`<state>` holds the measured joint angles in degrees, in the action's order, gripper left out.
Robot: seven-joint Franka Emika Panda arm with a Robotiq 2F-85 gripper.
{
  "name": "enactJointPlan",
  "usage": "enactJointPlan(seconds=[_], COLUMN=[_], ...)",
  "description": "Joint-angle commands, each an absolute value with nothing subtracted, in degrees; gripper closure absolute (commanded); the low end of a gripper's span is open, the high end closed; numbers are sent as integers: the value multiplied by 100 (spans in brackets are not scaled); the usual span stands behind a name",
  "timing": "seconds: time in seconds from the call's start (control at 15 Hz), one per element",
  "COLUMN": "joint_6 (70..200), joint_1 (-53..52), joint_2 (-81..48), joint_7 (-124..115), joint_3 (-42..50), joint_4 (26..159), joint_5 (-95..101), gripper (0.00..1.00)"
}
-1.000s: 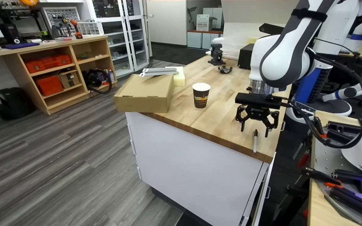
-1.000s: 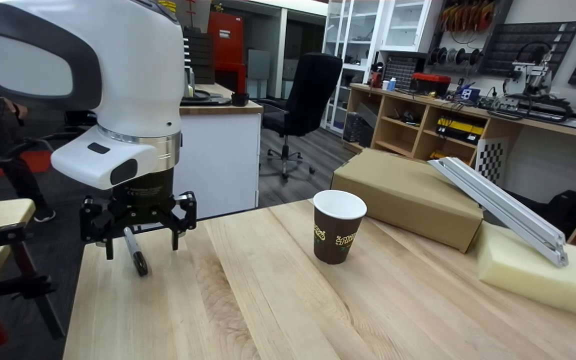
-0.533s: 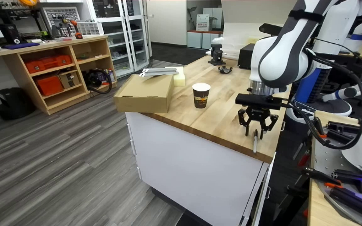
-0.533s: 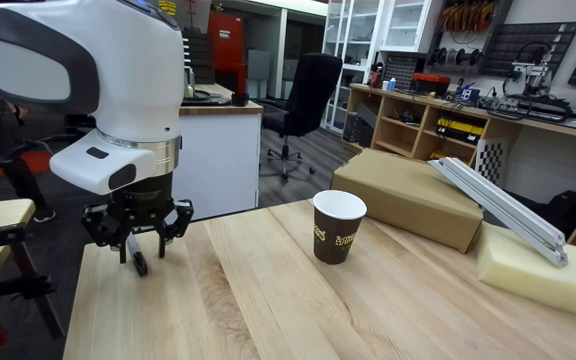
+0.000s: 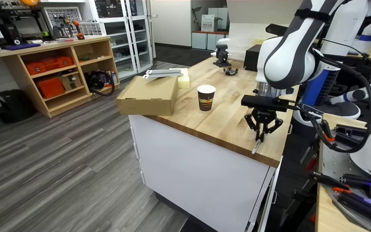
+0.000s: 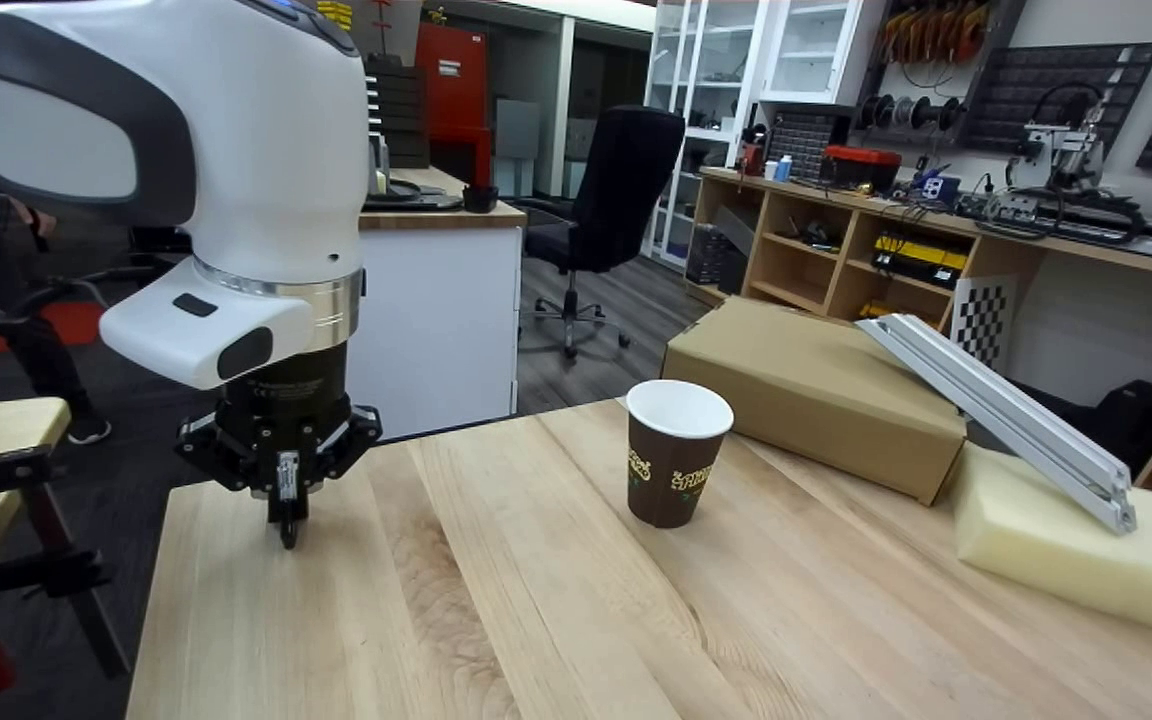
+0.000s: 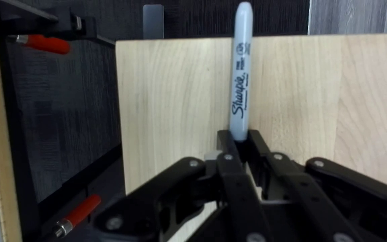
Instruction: Put the marker in the cup
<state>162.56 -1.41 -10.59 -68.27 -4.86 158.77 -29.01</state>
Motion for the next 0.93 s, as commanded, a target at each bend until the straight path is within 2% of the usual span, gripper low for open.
enactJointPlan(seconds=[0.0, 0.6, 0.87], joint_6=[16207, 15641, 15116], joint_1=[-180, -489, -625], joint_2=[-976, -587, -159], joint_7=[-6754, -7510, -8670], joint_3=[-455, -137, 138], joint_4=[15927, 15985, 15981], joint_5=[-2974, -2148, -998], gripper=[96, 96, 96])
